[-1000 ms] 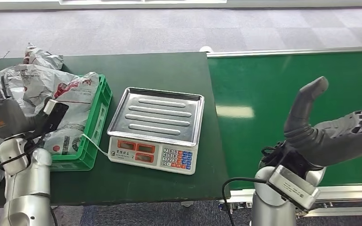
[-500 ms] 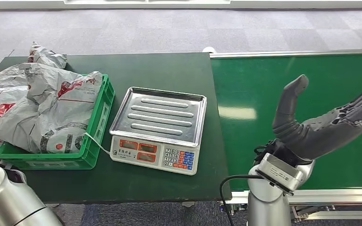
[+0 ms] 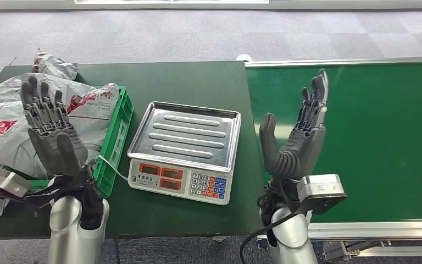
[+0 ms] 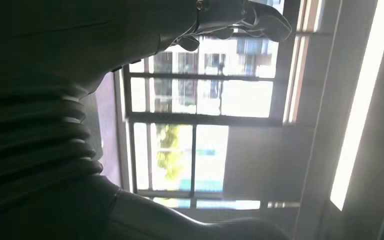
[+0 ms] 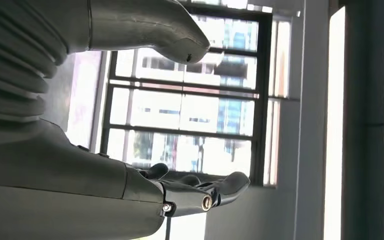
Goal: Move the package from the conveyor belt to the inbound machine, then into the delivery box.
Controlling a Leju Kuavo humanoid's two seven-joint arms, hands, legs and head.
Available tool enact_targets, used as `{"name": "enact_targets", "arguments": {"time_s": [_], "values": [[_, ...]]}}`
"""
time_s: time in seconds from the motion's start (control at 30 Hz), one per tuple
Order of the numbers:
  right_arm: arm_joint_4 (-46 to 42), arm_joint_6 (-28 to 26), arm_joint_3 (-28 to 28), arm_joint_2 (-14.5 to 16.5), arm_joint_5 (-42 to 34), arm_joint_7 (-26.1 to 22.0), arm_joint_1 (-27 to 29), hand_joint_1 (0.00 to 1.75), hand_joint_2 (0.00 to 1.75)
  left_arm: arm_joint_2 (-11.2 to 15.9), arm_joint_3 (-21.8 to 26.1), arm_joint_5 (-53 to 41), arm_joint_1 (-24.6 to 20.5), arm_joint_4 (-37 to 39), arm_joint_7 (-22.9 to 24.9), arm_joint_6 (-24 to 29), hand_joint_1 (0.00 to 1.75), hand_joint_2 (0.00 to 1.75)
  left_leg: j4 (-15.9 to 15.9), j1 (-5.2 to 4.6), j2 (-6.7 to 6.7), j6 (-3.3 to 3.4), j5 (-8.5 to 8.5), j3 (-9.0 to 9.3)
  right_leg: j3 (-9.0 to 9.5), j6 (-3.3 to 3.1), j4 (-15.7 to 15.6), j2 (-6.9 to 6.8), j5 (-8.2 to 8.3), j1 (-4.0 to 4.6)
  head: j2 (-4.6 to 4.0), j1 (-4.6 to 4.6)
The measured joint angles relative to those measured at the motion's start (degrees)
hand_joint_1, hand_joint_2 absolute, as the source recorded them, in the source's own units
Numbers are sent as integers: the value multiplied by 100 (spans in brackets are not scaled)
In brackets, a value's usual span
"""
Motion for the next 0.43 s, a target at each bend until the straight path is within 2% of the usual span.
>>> {"name": "enact_targets", "arguments": {"time_s": [0.07,0.2,0.43], "values": [[67,302,52,-56,-113,-151,31,0,175,9,-240,14,138,35,-74,-398,0,175,0,0,1,1,-3,0,0,0,0,-1,-2,0,0,0],[92,737,165,-157,-178,-532,131,0,175,14,-670,112,325,98,-358,-863,0,175,0,-1,1,4,-6,0,0,2,0,-1,-4,0,0,1],[79,900,239,-206,-286,-675,221,0,175,-14,-1002,325,378,109,-427,-896,0,175,0,0,2,5,-7,2,1,2,0,-1,-3,0,0,1]]}}
